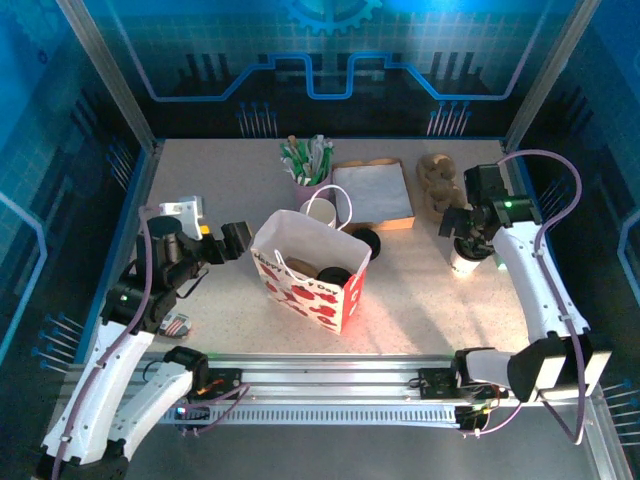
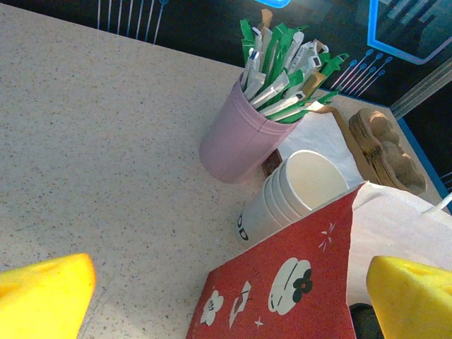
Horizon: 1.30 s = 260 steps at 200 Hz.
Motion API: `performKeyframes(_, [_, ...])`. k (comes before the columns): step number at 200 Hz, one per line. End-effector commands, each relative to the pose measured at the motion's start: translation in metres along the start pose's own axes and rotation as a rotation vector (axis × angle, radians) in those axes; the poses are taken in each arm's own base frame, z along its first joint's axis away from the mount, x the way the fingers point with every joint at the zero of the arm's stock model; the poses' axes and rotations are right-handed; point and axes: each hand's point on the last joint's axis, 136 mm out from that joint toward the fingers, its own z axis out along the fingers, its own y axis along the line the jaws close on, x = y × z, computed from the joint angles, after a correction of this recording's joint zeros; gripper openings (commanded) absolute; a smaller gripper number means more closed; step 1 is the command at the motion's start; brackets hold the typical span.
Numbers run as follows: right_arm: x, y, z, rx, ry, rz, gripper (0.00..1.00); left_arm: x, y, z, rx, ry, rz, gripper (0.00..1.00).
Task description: Pack the takeout coffee
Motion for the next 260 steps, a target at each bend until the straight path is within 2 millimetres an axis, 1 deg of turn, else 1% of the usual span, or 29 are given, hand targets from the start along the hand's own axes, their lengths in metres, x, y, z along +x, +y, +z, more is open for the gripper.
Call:
performKeyframes(1, [0.006, -0.013, 0.001, 0.027, 0.006, 0.062, 1.00, -0.001, -0.005, -0.005, 0.030, -0.004, -0.019, 0.99])
performKeyframes(12, [0.004, -0.021, 0.003, 0.049, 0.002, 0.077, 1.00, 0.000, -0.005, -0.005, 0.029, -0.002, -0.020, 0.99])
performKeyframes(19, [0.004, -0.022, 0.005, 0.048, 0.010, 0.089, 1.00, -0.001, -0.005, -0.006, 0.030, -0.004, -0.020, 0.99])
performKeyframes(54, [0.005, -0.019, 0.014, 0.019, 0.043, 0.103, 1.00, 0.000, -0.004, -0.007, 0.021, -0.001, -0.019, 0.99])
performKeyframes(69, [0.005, -0.020, 0.017, 0.020, 0.047, 0.110, 1.00, -0.001, -0.005, -0.009, 0.026, -0.004, -0.019, 0.99])
performKeyframes(84, [0.004, -0.016, 0.018, -0.014, 0.042, 0.105, 1.00, -0.001, -0.005, -0.009, 0.028, -0.007, -0.018, 0.99])
performKeyframes(130, [0.006, -0.015, 0.025, -0.016, 0.051, 0.098, 1.00, -0.001, -0.006, -0.010, 0.030, -0.008, -0.015, 0.99])
performKeyframes(164, [0.006, -0.016, 0.031, -0.021, 0.072, 0.108, 0.98, -0.001, -0.005, -0.011, 0.026, -0.009, -0.013, 0.99])
performKeyframes(260, [0.003, -0.012, 0.036, -0.037, 0.081, 0.090, 0.95, 0.000, -0.004, -0.012, 0.021, -0.011, -0.006, 0.99])
